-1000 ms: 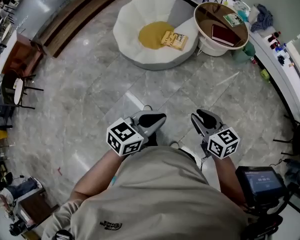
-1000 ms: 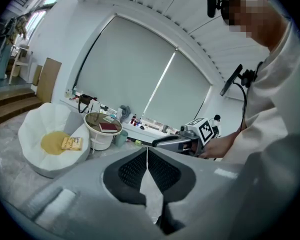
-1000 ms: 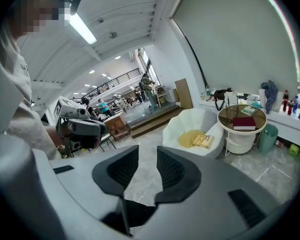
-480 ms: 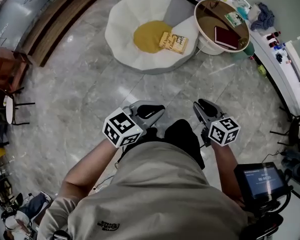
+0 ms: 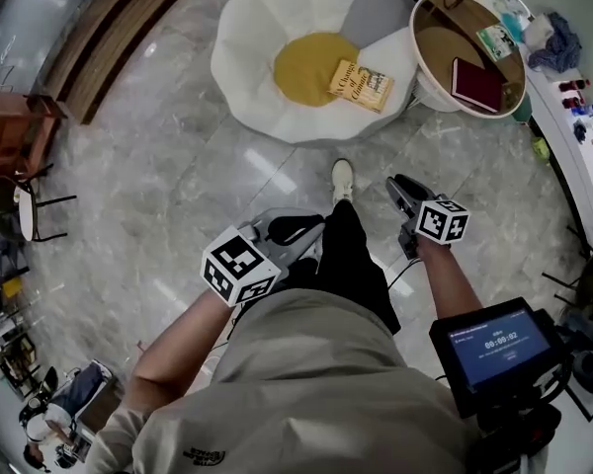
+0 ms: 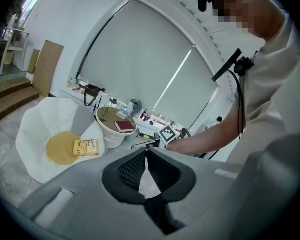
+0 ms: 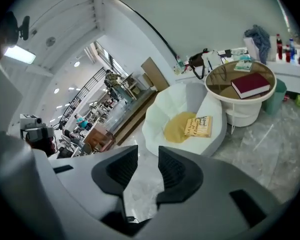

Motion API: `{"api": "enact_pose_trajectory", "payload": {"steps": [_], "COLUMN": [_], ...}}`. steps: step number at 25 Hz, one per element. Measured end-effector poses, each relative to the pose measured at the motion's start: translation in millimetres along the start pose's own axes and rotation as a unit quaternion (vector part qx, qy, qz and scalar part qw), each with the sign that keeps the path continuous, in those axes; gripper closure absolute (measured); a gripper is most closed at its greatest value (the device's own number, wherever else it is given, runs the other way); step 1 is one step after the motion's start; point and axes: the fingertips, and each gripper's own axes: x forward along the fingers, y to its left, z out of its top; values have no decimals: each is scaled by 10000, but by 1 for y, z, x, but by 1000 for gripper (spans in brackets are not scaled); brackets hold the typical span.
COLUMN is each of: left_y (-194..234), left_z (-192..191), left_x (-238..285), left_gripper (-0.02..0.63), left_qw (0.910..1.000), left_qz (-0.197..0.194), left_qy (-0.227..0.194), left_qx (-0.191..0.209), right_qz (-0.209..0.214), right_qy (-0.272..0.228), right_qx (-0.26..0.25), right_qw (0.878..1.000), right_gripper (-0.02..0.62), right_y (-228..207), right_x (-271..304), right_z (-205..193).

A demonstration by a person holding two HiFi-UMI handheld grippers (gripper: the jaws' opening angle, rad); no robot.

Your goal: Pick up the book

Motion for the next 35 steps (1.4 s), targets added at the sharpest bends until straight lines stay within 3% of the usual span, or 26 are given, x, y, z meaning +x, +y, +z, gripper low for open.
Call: {"api": "enact_pose_trajectory", "payload": {"steps": [8,16,28,35], "left_y": [86,145,222,238], "left_z": [57,87,51,27], "left_x": [79,168,232,233], "left_gripper": [597,597,597,597], "left_qw": [9993,9989,9959,9939], "left_qz": [198,4,-113,-85], "left_qy": [156,241,513,703], "left_qx": [-286,-391,-735,-850], "right_qz": [-39,-144,-264,-420], "right_qy": [599,932,999,1104], "right_qx": [1041,1642,2233,2414], "right_qw": [9928,9819,9693,9632], "right_gripper": [443,413,341,324], "right_y": [-154,-264,-378,-403], "right_x": [119,213,335,359], "right_z": [11,0,-22,-35]}}
